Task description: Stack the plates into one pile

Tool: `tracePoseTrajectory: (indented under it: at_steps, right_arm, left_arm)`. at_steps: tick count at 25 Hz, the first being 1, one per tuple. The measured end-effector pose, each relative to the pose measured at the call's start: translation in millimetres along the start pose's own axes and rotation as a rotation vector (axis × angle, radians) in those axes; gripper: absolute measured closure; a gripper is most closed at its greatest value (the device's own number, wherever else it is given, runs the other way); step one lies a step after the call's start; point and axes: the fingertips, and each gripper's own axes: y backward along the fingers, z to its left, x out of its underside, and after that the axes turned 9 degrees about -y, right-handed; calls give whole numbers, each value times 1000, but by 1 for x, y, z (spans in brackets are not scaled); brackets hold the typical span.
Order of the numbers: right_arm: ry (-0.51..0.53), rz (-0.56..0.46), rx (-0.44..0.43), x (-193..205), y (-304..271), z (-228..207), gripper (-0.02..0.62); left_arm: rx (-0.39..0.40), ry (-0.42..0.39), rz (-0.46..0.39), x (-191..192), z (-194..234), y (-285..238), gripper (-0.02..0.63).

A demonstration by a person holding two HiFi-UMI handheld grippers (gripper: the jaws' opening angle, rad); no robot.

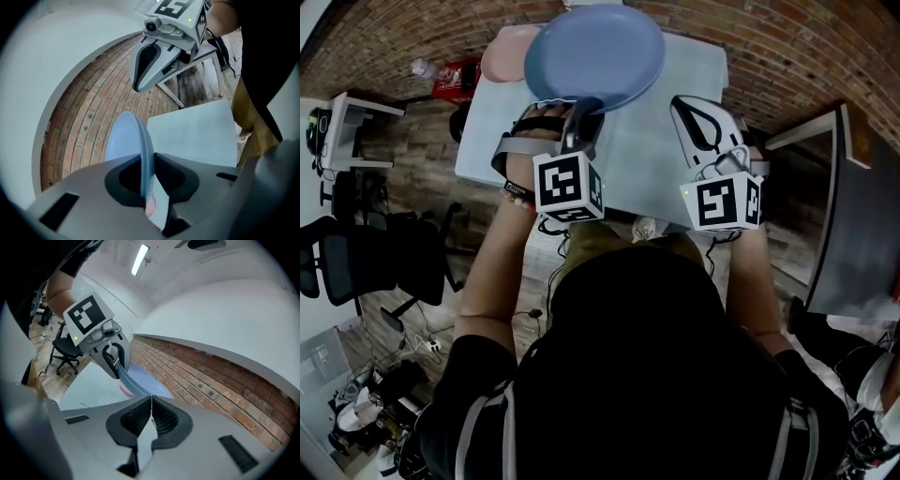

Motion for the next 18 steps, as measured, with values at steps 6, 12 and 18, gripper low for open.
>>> tracePoseTrajectory:
  at_steps: [6,12,18]
  right_arm:
    - [-5,2,-32,-20,-58,18,558]
    - [-5,11,-54,-46,-133,36,558]
    - [-27,34,-37,-75,-220,60,558]
  left_arm:
    - [5,27,32,67,5,-12,535]
    - [25,43,32,139,17,-33,535]
    - [50,32,12,227,30,-59,534]
